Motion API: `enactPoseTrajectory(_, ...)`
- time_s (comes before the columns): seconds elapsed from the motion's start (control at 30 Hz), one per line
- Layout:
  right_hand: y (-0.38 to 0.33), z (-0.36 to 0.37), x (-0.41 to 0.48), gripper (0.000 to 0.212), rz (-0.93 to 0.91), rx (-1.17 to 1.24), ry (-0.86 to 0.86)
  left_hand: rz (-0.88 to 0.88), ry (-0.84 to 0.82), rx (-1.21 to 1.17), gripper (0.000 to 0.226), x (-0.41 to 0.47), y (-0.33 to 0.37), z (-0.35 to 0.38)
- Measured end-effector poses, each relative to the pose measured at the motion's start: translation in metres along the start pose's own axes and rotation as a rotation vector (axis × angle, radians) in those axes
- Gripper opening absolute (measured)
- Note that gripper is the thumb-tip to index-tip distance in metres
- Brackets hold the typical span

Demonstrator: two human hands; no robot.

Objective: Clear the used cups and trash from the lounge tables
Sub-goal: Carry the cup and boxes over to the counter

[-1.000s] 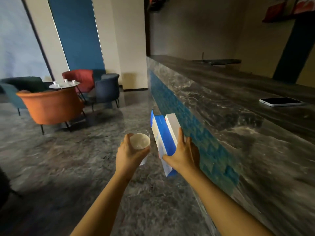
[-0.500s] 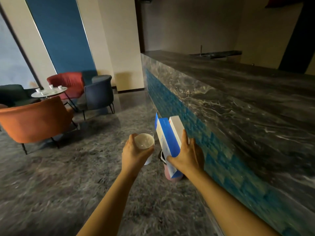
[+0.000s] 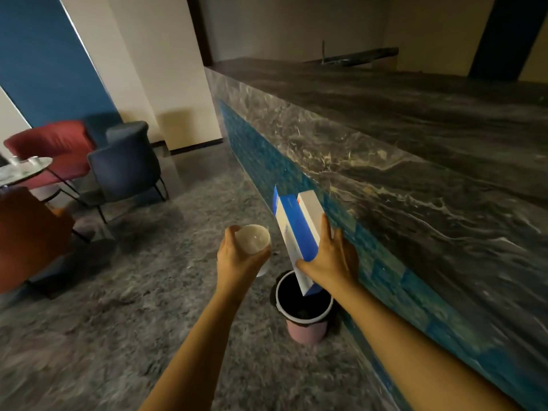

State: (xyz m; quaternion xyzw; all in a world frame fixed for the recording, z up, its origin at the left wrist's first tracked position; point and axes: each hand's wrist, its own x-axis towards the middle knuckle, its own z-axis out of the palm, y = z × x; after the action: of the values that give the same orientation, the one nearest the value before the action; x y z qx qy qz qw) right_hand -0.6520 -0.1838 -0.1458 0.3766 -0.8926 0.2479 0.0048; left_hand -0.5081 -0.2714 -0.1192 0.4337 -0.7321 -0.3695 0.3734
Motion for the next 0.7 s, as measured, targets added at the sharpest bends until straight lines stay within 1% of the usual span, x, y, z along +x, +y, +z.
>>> enactPoseTrajectory(0.23, 0.013, 0.072, 0.098, 0.114, 0.154, -0.017, -0.058, 0.014, -0.194, 0.028, 0.054, 0.125, -0.056, 0.070)
enactPoseTrajectory(0.4, 0.019, 0.133, 0.148, 0.116, 0.329, 0.015, -0.117, 0.005, -0.354, 0.044, 0.054, 0.204, -0.104, 0.120)
enactPoseTrajectory(0.5, 0.030, 0.171, 0.160, 0.114, 0.425, 0.014, -0.164, -0.017, -0.453, 0.077, 0.053, 0.231, -0.137, 0.149)
enactPoseTrajectory(0.7, 0.064, 0.250, 0.166, 0.111, 0.576, -0.016, -0.306, -0.119, -0.608, 0.119, 0.066, 0.249, -0.213, 0.206)
